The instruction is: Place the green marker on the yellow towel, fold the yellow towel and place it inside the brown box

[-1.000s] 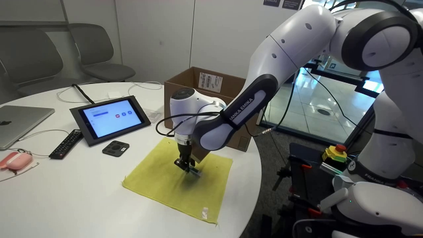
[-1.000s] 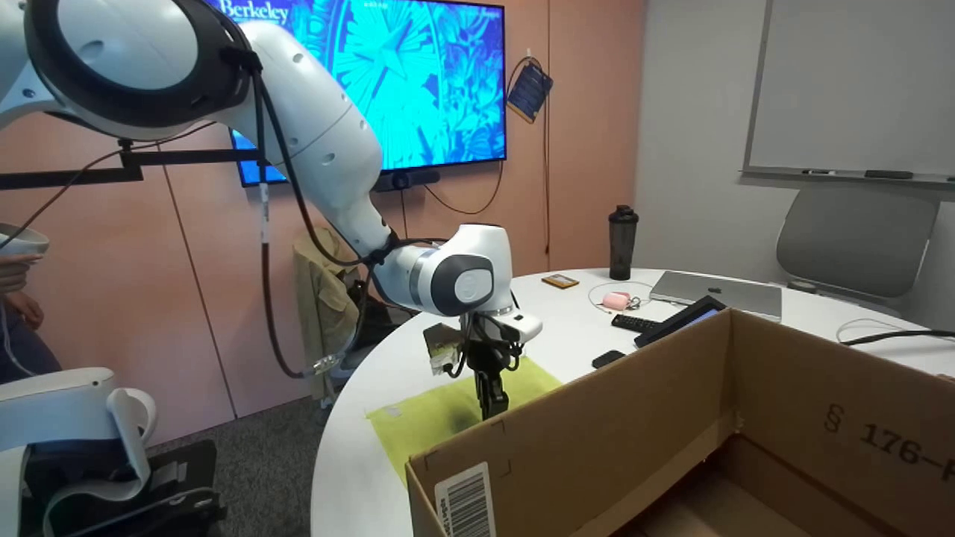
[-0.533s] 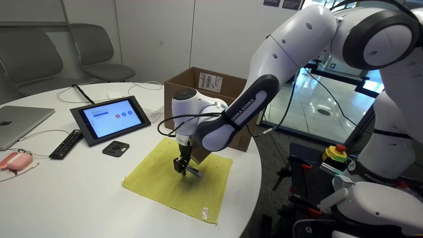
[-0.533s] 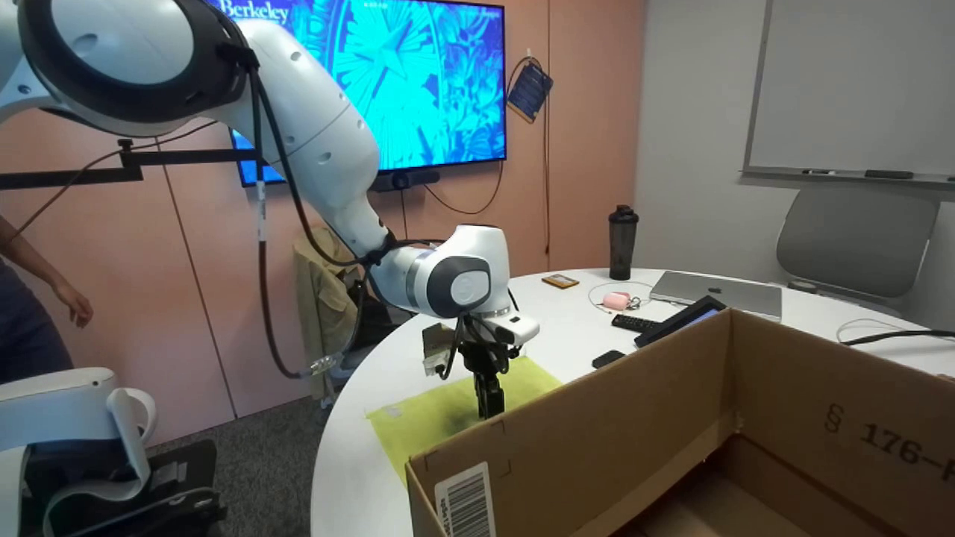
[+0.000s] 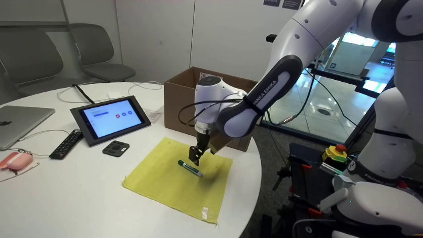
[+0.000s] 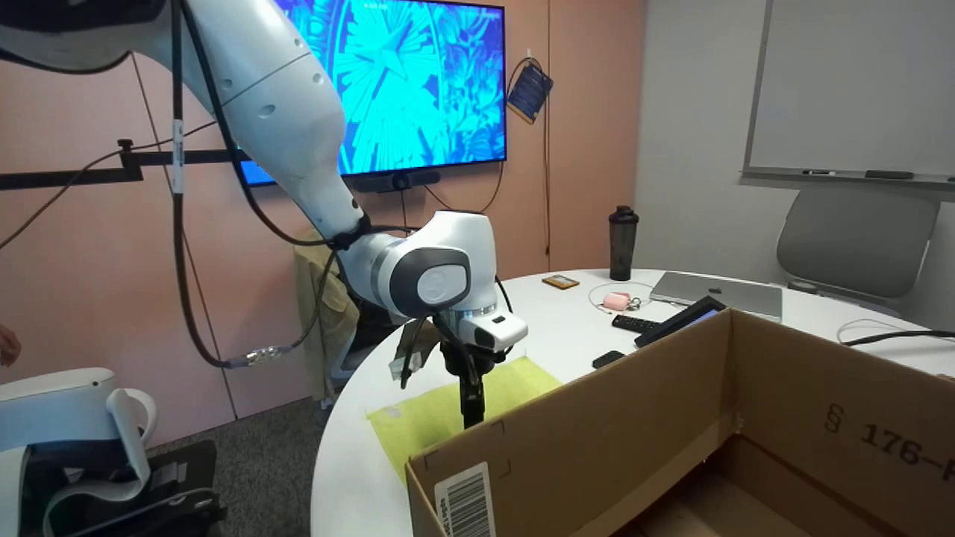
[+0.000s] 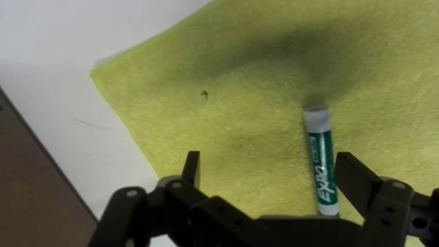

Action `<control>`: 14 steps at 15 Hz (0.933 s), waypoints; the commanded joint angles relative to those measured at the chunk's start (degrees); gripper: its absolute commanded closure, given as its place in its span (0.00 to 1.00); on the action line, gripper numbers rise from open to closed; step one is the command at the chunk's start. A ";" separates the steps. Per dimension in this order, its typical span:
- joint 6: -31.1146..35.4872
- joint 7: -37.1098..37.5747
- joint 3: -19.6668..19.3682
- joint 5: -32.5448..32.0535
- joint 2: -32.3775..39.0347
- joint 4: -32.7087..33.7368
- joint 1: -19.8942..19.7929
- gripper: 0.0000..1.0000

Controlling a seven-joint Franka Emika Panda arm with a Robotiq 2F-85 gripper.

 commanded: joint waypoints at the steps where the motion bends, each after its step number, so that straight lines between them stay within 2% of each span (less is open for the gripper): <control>1: 6.74 -2.33 -1.66 -0.94 -6.04 -10.26 -2.49 0.00; 3: 9.91 -4.66 -2.77 -0.90 -6.55 -12.78 -4.48 0.00; 8: 16.02 -10.05 -3.21 2.01 -4.14 -14.38 -8.98 0.00; 10: 17.07 -11.44 -2.69 3.03 -3.61 -15.00 -10.07 0.00; 14: 18.15 -13.24 -2.03 3.73 -3.48 -16.63 -9.77 0.00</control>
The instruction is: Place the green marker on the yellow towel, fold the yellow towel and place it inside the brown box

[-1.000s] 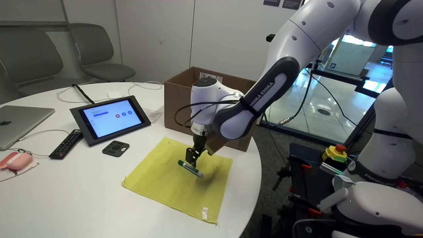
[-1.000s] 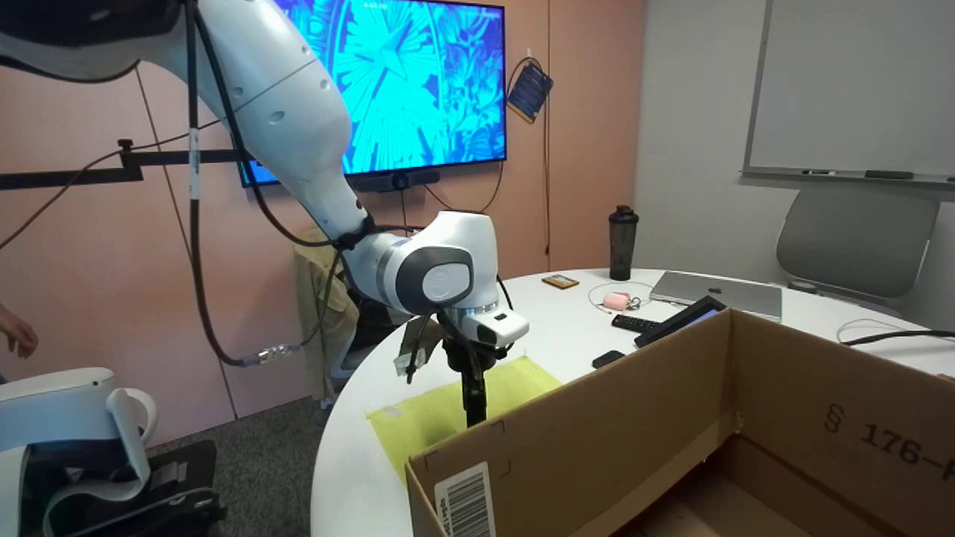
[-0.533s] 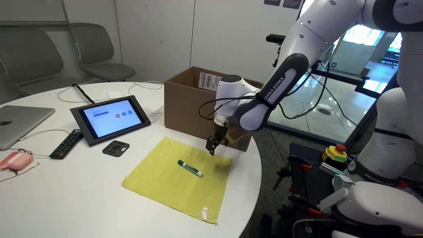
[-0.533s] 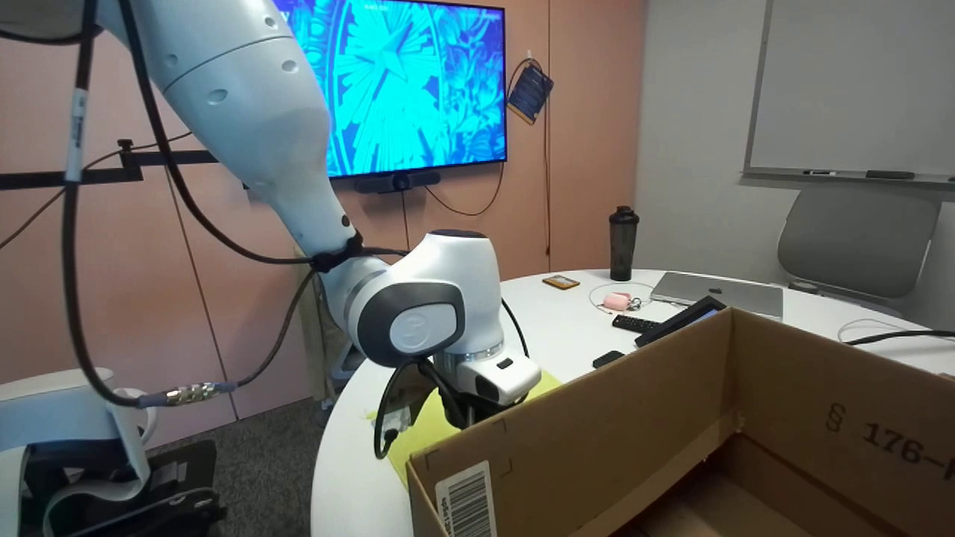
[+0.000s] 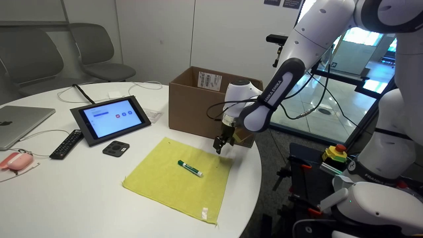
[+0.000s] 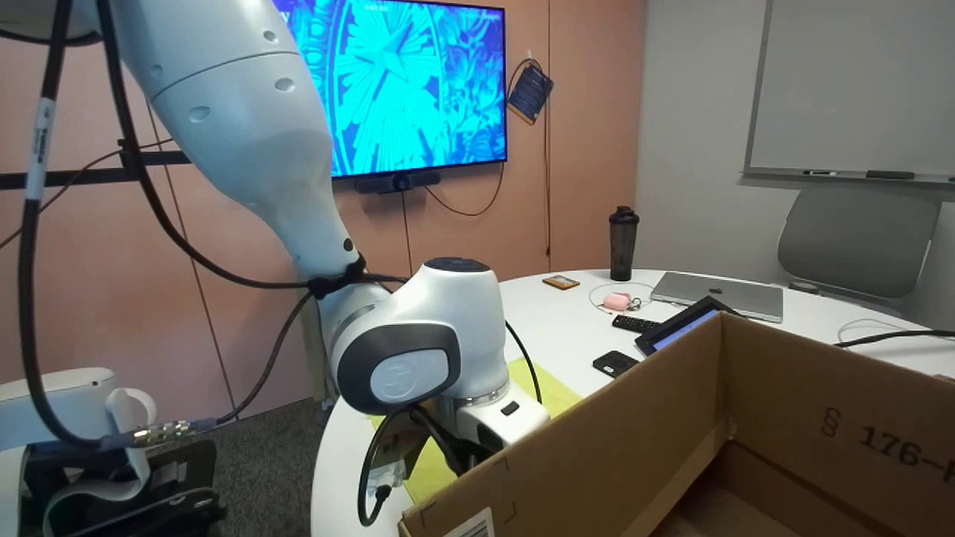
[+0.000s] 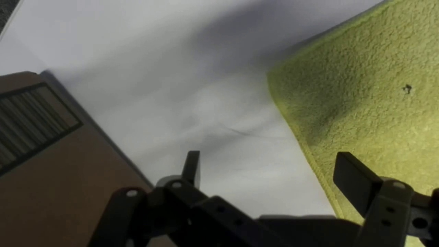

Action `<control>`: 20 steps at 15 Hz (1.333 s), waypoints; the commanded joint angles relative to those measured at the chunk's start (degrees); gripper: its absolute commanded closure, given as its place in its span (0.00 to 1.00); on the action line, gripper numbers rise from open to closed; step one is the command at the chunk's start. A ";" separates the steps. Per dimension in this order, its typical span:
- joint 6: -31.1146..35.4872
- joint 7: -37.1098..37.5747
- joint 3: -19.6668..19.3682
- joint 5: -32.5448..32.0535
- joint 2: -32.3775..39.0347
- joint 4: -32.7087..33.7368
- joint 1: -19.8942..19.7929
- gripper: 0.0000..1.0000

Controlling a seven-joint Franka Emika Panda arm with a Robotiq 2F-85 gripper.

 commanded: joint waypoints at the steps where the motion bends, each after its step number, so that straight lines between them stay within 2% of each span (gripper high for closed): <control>1: 3.39 -3.14 1.59 2.10 -0.25 -2.49 0.15 0.00; 4: 4.72 -3.37 2.32 2.26 1.09 -2.98 1.14 0.00; 8: 5.90 -2.05 0.07 1.54 4.73 -1.92 4.02 0.00; 12: 5.85 -2.98 0.90 2.87 6.14 -1.17 3.38 0.00; 13: 5.29 -3.49 1.57 3.31 5.68 -1.19 2.66 0.25; 14: 5.19 -3.63 1.80 3.60 5.44 -1.23 2.51 0.27; 15: 5.22 -3.63 1.83 3.86 5.22 -1.35 2.56 0.33; 20: 4.41 -4.76 3.03 5.00 3.98 -1.59 2.08 0.72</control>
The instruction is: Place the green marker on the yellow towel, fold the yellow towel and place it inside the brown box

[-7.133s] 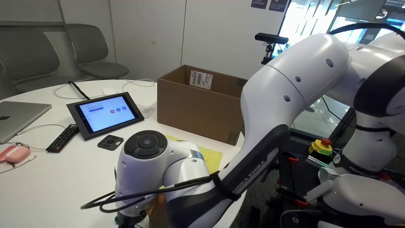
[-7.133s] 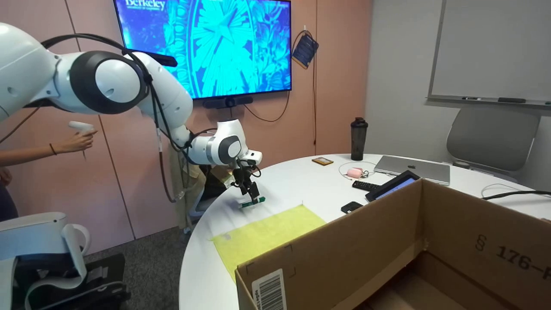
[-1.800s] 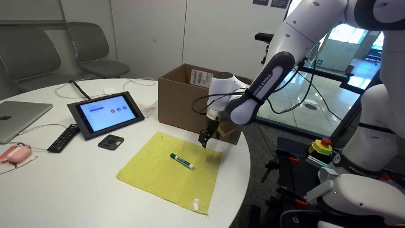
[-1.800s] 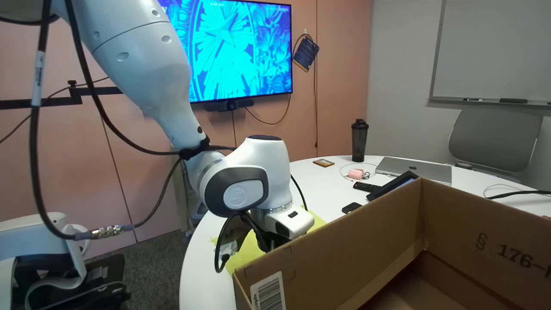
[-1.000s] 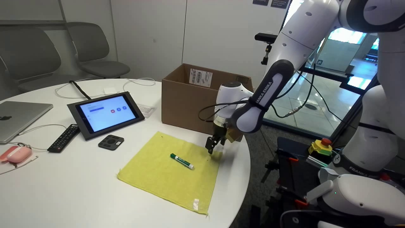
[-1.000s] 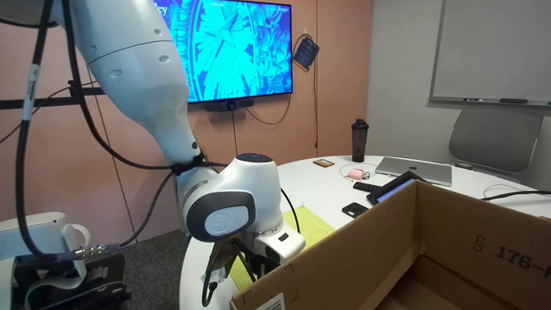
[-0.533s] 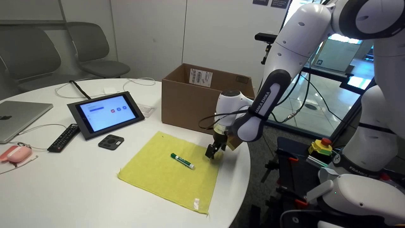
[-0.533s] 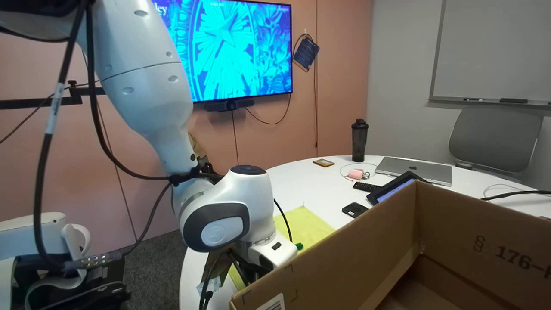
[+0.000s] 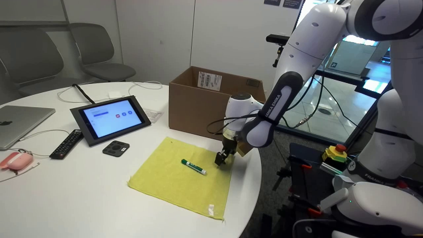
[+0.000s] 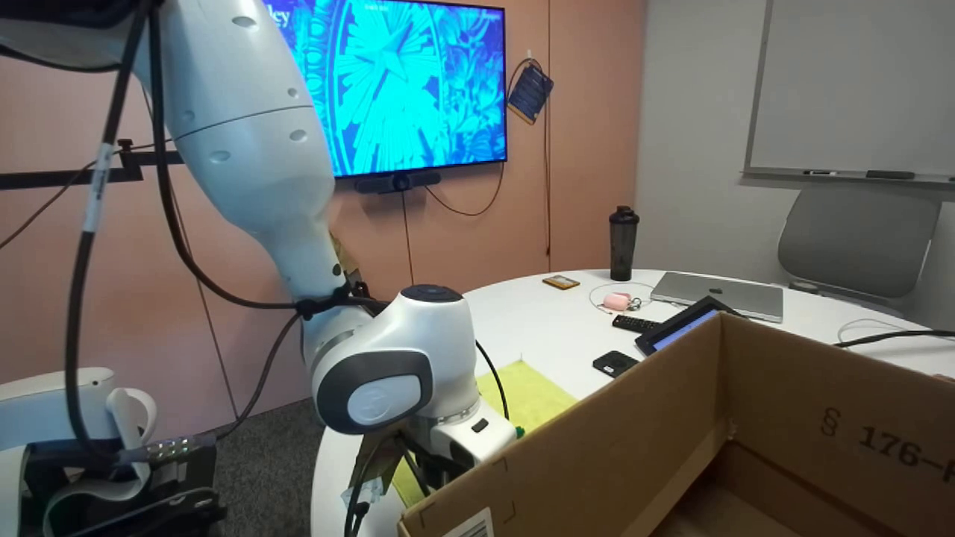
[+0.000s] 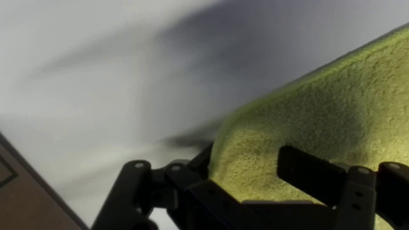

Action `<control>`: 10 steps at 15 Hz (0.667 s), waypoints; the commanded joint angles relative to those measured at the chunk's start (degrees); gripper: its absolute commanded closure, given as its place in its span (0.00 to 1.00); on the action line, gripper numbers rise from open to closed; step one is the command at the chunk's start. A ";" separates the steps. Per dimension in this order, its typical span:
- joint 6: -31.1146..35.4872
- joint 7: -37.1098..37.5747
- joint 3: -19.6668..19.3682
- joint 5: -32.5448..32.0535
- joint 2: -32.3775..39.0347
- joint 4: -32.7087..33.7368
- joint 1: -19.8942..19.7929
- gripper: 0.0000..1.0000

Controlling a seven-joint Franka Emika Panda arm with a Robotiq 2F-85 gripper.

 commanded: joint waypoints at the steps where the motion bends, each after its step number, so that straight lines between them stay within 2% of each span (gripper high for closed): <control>1: -0.28 -2.64 1.73 2.37 -0.44 0.12 -0.80 0.81; 4: -0.46 -3.52 2.19 2.38 -0.96 0.01 -0.82 0.98; 7: -0.99 -5.11 3.24 2.51 -1.68 -0.12 -1.80 1.00; 10: -1.71 -7.86 5.49 2.87 -3.14 -0.28 -3.90 0.97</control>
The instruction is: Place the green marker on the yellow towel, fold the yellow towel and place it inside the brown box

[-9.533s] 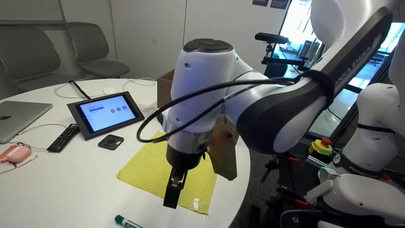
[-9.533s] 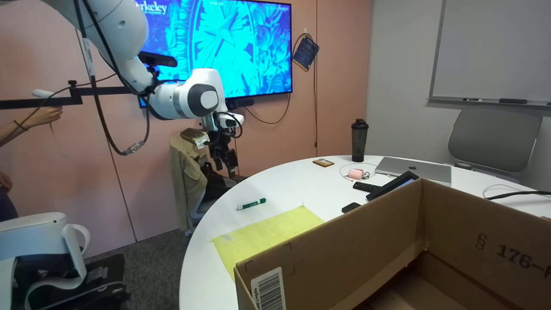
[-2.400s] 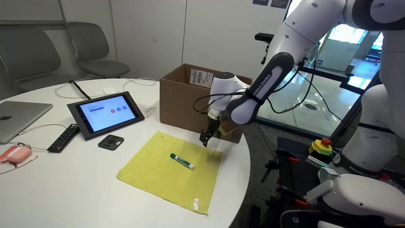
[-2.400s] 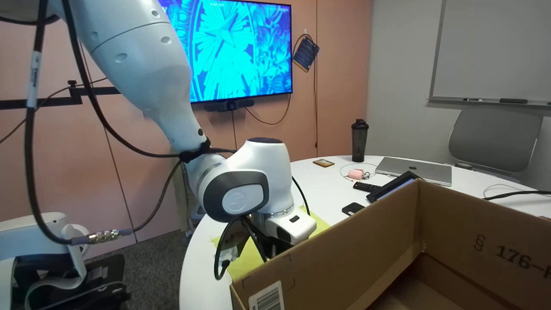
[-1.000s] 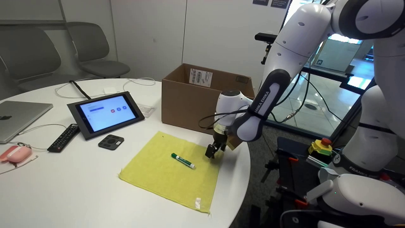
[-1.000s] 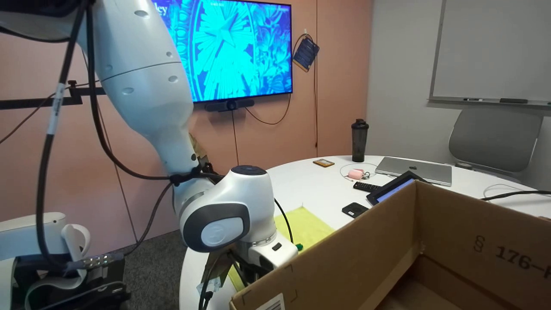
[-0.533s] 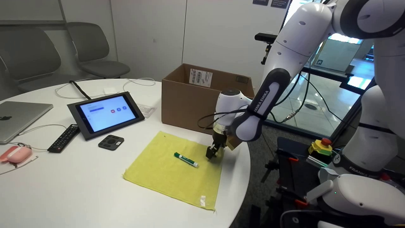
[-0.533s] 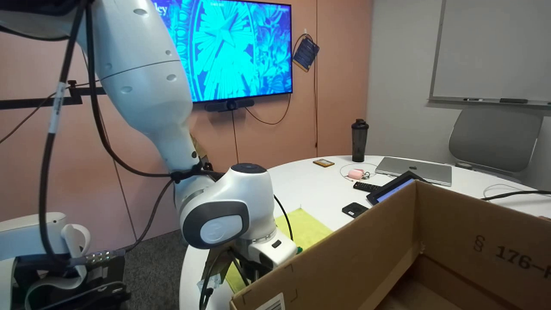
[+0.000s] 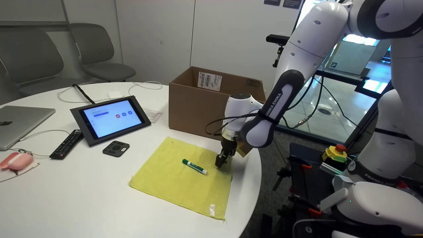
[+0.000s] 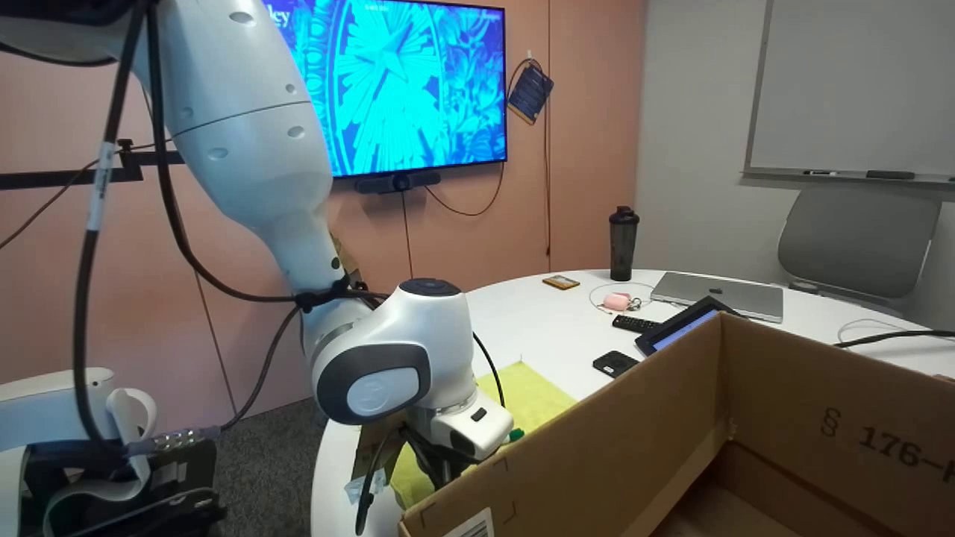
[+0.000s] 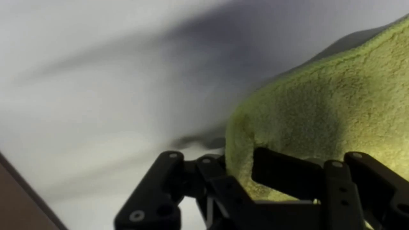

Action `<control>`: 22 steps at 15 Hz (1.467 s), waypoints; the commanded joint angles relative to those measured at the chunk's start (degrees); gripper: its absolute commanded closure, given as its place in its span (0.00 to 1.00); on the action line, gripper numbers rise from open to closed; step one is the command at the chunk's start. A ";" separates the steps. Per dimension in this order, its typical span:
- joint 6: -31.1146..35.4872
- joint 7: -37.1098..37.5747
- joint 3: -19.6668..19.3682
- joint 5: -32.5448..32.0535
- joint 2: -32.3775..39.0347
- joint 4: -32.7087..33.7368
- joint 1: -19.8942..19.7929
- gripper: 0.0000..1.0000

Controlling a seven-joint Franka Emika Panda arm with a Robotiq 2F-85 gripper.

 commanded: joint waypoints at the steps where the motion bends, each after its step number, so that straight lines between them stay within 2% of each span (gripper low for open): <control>1: -1.85 -5.08 3.63 2.04 -3.16 -0.39 -3.14 0.96; 7: -3.44 -12.03 9.96 3.32 -8.35 -0.43 -7.53 0.98; 12: -4.17 -18.03 15.84 6.50 -8.78 0.48 -9.11 0.97; 18: -3.41 -21.32 19.74 5.66 -7.16 0.35 -5.83 0.99; 22: -3.72 -19.51 19.64 4.41 -5.10 1.45 -0.97 0.98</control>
